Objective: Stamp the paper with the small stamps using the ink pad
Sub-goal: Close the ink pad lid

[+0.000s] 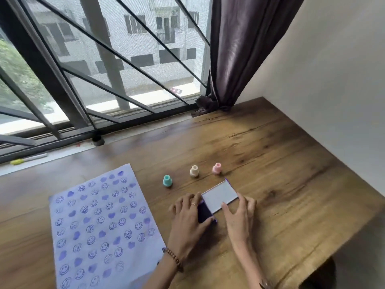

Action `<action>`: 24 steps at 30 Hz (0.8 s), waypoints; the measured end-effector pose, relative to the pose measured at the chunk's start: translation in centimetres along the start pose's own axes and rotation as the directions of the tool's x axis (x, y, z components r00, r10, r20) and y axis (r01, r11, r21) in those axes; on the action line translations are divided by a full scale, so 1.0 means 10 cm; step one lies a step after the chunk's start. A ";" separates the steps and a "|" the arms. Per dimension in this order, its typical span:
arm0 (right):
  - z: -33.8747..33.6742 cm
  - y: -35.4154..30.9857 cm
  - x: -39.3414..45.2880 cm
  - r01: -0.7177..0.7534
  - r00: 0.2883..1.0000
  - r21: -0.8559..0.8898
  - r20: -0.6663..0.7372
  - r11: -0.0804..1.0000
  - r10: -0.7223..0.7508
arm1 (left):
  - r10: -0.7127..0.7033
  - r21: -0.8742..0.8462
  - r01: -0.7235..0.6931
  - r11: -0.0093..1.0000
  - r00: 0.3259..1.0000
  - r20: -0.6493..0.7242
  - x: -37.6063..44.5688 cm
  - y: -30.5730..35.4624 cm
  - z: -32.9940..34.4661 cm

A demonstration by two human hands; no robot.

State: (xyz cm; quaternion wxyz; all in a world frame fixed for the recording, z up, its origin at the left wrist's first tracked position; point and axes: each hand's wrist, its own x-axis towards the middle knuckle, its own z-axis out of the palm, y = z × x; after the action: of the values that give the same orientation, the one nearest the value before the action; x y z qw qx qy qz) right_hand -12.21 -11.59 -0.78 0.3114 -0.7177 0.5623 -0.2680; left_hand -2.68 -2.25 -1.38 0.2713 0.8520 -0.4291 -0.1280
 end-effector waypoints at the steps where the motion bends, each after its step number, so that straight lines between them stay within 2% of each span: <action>1: 0.01 0.00 0.02 -0.013 1.000 0.002 0.017 1.000 0.013 | -0.006 0.014 0.006 1.000 1.000 -0.006 0.01 0.00 0.00; 4: -0.03 0.01 0.07 -0.041 0.999 0.039 0.021 0.998 0.040 | -0.019 0.055 0.020 0.998 1.000 -0.012 0.02 -0.01 -0.01; 7: -0.11 -0.04 0.05 -0.080 0.996 0.279 0.059 0.957 0.066 | -0.026 0.049 0.026 0.998 1.000 -0.008 0.02 -0.02 -0.01; 10: -0.21 -0.15 -0.04 0.050 0.999 0.352 -0.013 0.934 -0.048 | -0.023 0.052 0.023 0.998 1.000 -0.012 0.01 -0.02 -0.03; 13: -0.28 -0.27 -0.19 0.272 0.961 0.281 -0.025 0.920 -0.277 | -0.016 0.027 0.016 1.000 1.000 -0.008 0.00 -0.03 -0.05; 17: -0.30 -0.25 -0.44 0.567 0.823 0.060 -0.012 0.822 -0.567 | -0.032 -0.050 0.027 0.998 0.996 -0.086 -0.08 -0.13 -0.16; 24: -0.19 0.02 -0.71 0.714 0.698 -0.046 0.124 0.698 -0.706 | -0.073 -0.169 0.053 0.984 0.990 -0.117 -0.49 -0.60 -0.49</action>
State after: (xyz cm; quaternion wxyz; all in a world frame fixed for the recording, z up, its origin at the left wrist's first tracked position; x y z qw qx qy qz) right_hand -15.33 -4.94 0.12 0.1777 -0.9044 0.2377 -0.3067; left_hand 0.58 6.28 -0.89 0.3626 0.8461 -0.3722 -0.1190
